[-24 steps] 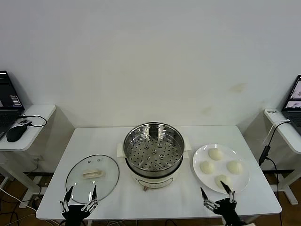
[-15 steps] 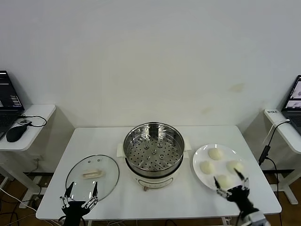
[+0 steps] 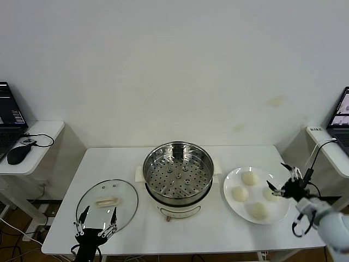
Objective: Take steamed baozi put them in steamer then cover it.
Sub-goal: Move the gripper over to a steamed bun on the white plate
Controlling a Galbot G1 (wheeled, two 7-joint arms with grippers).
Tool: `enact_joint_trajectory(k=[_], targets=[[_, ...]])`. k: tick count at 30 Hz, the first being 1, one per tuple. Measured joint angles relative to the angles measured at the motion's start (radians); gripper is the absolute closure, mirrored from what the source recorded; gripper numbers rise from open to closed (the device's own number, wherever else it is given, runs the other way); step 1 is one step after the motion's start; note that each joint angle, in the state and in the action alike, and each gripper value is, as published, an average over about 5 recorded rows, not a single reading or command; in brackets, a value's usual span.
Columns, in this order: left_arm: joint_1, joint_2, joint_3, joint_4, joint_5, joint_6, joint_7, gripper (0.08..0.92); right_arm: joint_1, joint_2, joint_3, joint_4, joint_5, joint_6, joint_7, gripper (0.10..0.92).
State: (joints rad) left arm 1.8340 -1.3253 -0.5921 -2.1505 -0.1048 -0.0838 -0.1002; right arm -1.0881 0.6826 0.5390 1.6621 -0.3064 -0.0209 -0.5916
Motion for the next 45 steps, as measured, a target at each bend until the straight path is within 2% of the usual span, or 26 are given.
enact_joint_trajectory(k=[8, 16, 36, 45], targets=[[-0.009, 0.003, -0.011, 0.001, 0.009, 0.008, 0.001, 0.177, 0.363, -0.092, -0.354, -0.181, 0.012, 0.017, -0.205, 0.203], [-0.019, 0.007, -0.030, 0.005, 0.011, 0.011, 0.003, 0.177, 0.627, -0.093, -0.650, -0.344, 0.000, 0.040, -0.330, 0.203], [-0.018, 0.009, -0.070, 0.003, 0.013, 0.009, 0.009, 0.177, 0.865, 0.120, -0.922, -0.672, -0.074, 0.071, -0.393, 0.204], [-0.023, 0.010, -0.076, 0.009, 0.010, 0.009, 0.009, 0.177, 0.893, 0.174, -0.959, -0.738, -0.097, 0.062, -0.404, 0.295]])
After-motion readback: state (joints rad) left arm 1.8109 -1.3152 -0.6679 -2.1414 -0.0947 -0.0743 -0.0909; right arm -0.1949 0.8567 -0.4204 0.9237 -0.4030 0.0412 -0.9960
